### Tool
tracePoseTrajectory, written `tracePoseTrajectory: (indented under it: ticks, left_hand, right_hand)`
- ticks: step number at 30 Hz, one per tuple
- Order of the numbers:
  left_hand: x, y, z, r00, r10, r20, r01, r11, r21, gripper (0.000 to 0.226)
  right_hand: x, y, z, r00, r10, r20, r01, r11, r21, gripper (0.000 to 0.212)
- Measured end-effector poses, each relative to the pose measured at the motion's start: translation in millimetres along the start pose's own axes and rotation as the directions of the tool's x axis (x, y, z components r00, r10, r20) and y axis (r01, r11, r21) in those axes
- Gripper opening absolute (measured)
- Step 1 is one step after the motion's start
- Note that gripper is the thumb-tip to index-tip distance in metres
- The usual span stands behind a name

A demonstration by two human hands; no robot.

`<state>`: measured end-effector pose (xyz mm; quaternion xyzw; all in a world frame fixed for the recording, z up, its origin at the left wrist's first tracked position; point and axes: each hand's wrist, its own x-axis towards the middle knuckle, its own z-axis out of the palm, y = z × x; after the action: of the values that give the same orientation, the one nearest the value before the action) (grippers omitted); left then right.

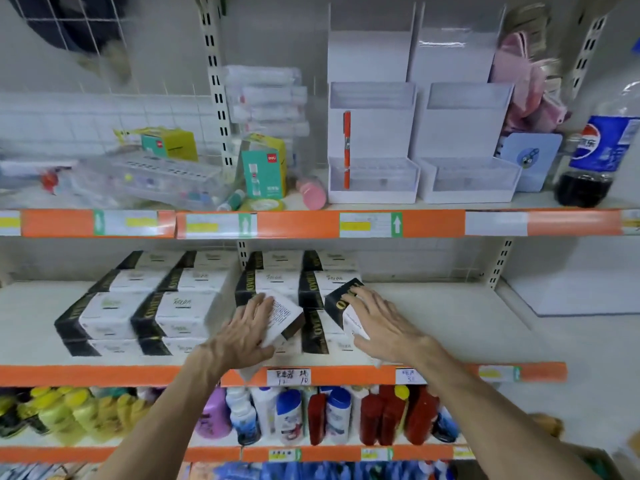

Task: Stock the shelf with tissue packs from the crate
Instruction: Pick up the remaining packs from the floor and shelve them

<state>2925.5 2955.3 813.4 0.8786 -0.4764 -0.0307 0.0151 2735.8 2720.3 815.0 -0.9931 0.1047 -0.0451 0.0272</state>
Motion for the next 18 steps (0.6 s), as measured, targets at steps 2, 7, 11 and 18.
tracePoseTrajectory:
  ticks: [2,7,11,18]
  left_hand:
    - [10.1,-9.1,-0.5,1.000,0.015,0.011,-0.015,1.000,0.015,0.101]
    - [27.3,-26.0,-2.5,0.998,0.059,0.017,-0.059,0.998,0.000,0.102]
    - [35.5,-41.2,-4.2,0.993,0.114,0.015,-0.113,0.992,-0.062,0.105]
    - [40.7,-49.6,-0.9,0.977,0.205,0.058,-0.204,0.979,-0.017,0.103]
  right_hand:
    - [11.3,-1.7,2.3,1.000,-0.026,0.004,0.026,0.999,-0.020,0.080]
    - [31.0,-1.6,7.2,0.995,-0.098,0.011,0.098,0.992,-0.077,0.078]
    - [34.9,-4.5,7.4,0.954,-0.297,0.048,0.301,0.940,-0.160,0.075]
    - [54.1,0.3,14.8,0.932,-0.305,0.196,0.343,0.916,-0.208,0.072]
